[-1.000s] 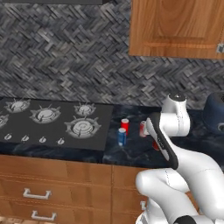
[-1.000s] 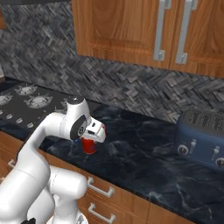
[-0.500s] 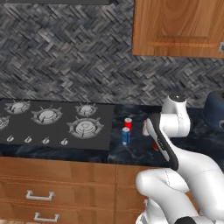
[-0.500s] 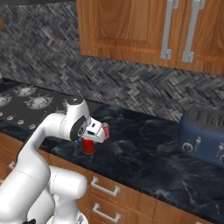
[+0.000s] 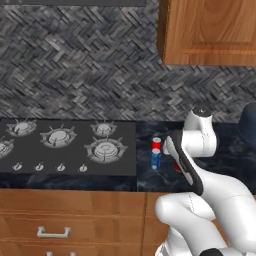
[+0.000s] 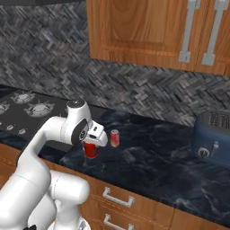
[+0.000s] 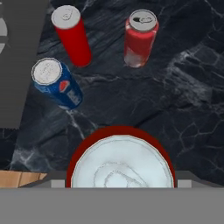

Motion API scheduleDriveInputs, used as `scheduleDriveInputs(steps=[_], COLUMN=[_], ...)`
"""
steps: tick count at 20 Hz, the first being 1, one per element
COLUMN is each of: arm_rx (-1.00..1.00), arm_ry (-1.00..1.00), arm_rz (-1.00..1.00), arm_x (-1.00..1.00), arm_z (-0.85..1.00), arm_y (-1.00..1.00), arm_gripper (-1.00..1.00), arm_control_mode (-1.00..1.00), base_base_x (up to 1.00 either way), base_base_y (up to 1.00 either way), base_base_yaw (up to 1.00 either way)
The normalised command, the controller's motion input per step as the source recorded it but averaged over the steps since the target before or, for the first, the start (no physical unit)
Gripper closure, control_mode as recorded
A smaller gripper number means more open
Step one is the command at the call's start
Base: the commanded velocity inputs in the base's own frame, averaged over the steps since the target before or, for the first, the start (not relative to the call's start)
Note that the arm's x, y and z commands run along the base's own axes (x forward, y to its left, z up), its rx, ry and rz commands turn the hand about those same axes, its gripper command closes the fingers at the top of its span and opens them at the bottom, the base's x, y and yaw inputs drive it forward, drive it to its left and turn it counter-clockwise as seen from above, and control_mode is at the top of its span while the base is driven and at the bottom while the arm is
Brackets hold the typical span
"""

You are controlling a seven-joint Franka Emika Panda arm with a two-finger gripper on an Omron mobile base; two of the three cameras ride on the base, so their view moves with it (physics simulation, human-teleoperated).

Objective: Four empty soda cans are scattered around the kitchen. Gather all the cans and cluster them next to the stove for recycling.

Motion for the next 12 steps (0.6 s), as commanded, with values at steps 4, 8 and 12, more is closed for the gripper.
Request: scheduleDriveInputs(steps=[4, 8, 12], arm_rx=[0.0, 0.0, 0.0], arm_ry=[0.0, 0.0, 0.0], arm_rz=[0.0, 0.0, 0.0], arm_x=[0.0, 0.0, 0.0], arm_z=[0.0, 0.0, 0.0], arm_y=[0.0, 0.0, 0.0], arm_gripper=[1.0, 1.0, 1.0], arm_control_mode=[1.0, 1.0, 1.0], base_base_x=[0.33, 0.26, 0.27], base_base_y=[0.1, -0.06, 0.01], base_base_yaw=[-0.01, 0.0, 0.0])
